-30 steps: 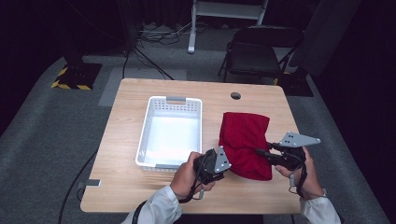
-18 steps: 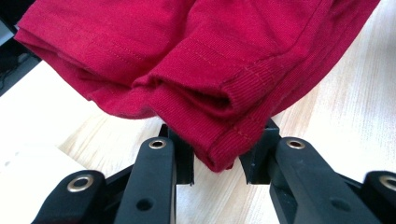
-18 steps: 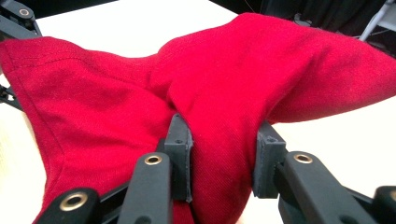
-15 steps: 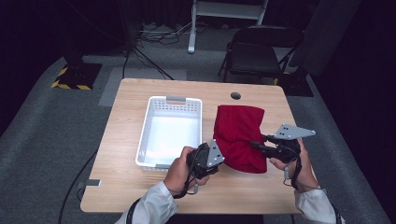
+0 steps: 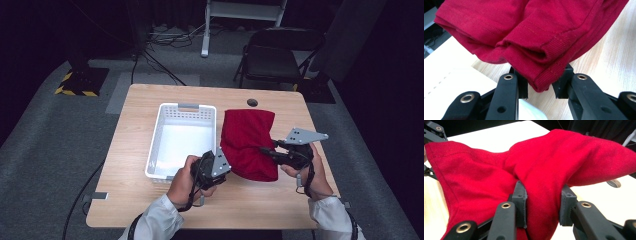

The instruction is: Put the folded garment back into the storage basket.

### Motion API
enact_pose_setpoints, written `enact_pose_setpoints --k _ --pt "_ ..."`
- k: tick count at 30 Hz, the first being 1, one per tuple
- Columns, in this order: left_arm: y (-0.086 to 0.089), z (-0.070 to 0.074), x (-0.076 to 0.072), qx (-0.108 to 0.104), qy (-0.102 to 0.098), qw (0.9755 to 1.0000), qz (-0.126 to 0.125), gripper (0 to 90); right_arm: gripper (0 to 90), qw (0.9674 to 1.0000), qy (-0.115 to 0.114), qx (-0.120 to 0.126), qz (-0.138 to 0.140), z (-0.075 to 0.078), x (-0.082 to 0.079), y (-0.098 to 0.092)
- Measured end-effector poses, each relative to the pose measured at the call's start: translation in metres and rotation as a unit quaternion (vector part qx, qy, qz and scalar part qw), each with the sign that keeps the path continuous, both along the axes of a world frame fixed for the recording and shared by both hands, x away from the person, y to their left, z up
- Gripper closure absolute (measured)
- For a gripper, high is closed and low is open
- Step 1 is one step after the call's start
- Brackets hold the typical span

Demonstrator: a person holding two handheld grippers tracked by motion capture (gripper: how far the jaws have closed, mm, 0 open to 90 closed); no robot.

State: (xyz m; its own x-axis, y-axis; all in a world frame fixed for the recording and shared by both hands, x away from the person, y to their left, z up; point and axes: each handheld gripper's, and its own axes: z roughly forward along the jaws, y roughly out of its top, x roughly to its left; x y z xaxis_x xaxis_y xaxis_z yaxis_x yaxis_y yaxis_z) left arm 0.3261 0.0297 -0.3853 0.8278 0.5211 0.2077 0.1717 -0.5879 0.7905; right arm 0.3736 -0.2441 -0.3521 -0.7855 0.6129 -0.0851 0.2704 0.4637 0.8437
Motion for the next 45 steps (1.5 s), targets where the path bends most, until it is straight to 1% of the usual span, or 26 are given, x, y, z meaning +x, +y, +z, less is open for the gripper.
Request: enact_pose_setpoints --k 5,15,16,17,19,23,27,28,29,33,37,40,45 --pt "0.008 0.000 0.000 0.004 -0.006 0.9999 0.010 69.5 66.0 1.0000 0.001 0.000 0.006 0.000 0.005 0.010" --pt "0.025 0.001 0.000 0.005 -0.008 0.9996 0.028 69.6 66.0 0.9998 0.003 0.000 0.020 0.000 0.013 0.031" --pt "0.026 0.001 -0.001 0.005 -0.008 0.9995 0.030 69.6 66.0 0.9998 0.003 0.000 0.020 0.000 0.013 0.031" --pt "0.028 0.001 -0.001 0.004 -0.008 0.9995 0.032 69.6 66.0 0.9997 0.003 -0.002 0.024 0.000 0.014 0.036" --pt "0.032 0.000 -0.002 0.005 -0.009 0.9994 0.034 69.6 66.0 0.9997 0.003 -0.002 0.025 0.000 0.014 0.037" --pt "0.037 -0.002 -0.004 0.005 -0.007 0.9992 0.040 69.7 65.9 0.9994 0.004 -0.007 0.033 0.000 0.016 0.047" --pt "0.043 -0.002 -0.005 0.007 -0.008 0.9989 0.045 69.7 65.9 0.9992 0.007 -0.007 0.038 -0.002 0.019 0.054" --pt "0.045 -0.003 -0.005 0.007 -0.008 0.9988 0.048 69.7 65.9 0.9992 0.007 -0.007 0.038 -0.002 0.019 0.054" --pt "0.048 -0.003 -0.005 0.008 -0.007 0.9986 0.052 69.7 65.9 0.9991 0.009 -0.007 0.041 -0.003 0.021 0.059" --pt "0.054 -0.004 -0.005 0.010 -0.005 0.9982 0.058 69.7 65.9 0.9989 0.011 -0.008 0.045 -0.003 0.024 0.066" --pt "0.063 -0.006 -0.004 0.008 -0.002 0.9976 0.069 69.7 65.9 0.9985 0.011 -0.012 0.052 -0.005 0.028 0.078" --pt "0.071 -0.006 -0.003 0.010 -0.003 0.9969 0.078 69.7 65.9 0.9982 0.012 -0.014 0.057 -0.005 0.032 0.088" --pt "0.080 -0.010 -0.002 0.009 -0.001 0.9961 0.087 69.8 65.9 0.9978 0.017 -0.016 0.062 -0.007 0.037 0.100"
